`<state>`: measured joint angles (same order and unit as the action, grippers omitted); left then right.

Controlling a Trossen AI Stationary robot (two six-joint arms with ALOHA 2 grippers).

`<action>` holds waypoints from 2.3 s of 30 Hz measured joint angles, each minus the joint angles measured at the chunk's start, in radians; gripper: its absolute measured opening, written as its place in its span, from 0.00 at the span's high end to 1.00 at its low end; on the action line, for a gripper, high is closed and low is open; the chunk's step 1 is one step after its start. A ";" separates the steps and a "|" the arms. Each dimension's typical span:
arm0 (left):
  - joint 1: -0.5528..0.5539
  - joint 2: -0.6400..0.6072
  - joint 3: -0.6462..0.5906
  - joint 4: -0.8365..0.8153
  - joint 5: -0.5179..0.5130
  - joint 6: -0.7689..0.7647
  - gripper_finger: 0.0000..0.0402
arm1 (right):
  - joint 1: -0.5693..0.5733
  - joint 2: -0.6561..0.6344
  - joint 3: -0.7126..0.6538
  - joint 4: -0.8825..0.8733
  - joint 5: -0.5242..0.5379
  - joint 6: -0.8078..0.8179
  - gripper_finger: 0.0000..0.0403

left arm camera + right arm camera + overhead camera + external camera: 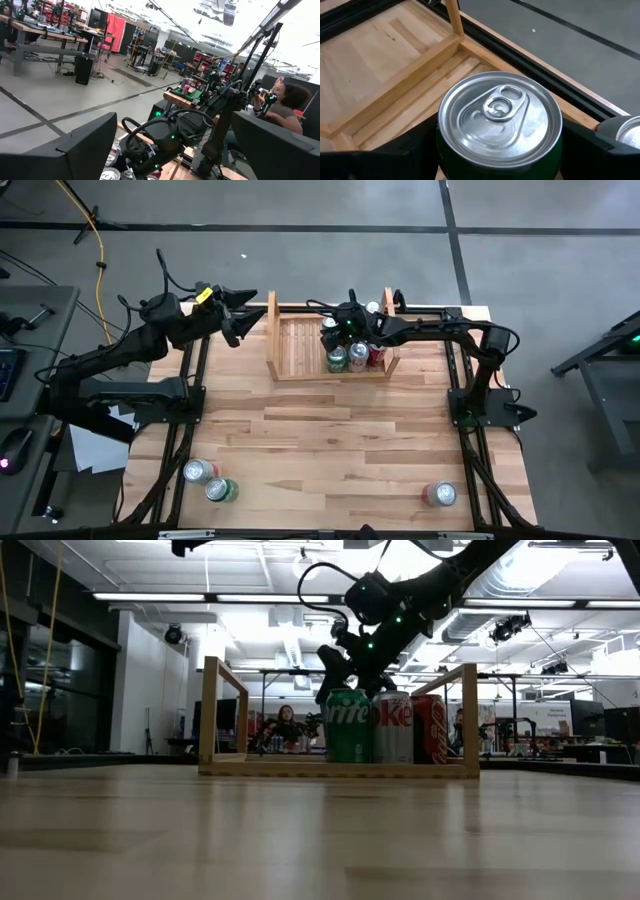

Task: Place canned beverage on shelf
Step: Put the right green soda can on the shelf aligned with the other green soda can on the shelf

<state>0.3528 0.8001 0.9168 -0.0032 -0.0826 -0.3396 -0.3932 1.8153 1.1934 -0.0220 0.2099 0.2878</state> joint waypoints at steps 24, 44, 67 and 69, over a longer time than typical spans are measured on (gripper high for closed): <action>0.000 0.000 0.000 -0.004 0.001 0.001 0.05 | -0.019 0.000 0.000 -0.010 -0.019 0.001 0.23; 0.000 0.000 -0.001 -0.034 0.001 0.001 0.05 | -0.019 -0.003 0.004 -0.070 -0.015 -0.005 0.23; 0.000 0.000 -0.001 -0.033 0.001 0.002 0.05 | -0.019 -0.004 0.003 -0.097 -0.016 -0.003 0.23; 0.000 0.000 -0.001 -0.033 0.001 0.002 0.05 | -0.019 -0.004 0.003 -0.097 -0.016 -0.001 0.23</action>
<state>0.3531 0.8001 0.9161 -0.0360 -0.0818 -0.3378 -0.4126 1.8114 1.1965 -0.1192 0.1940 0.2869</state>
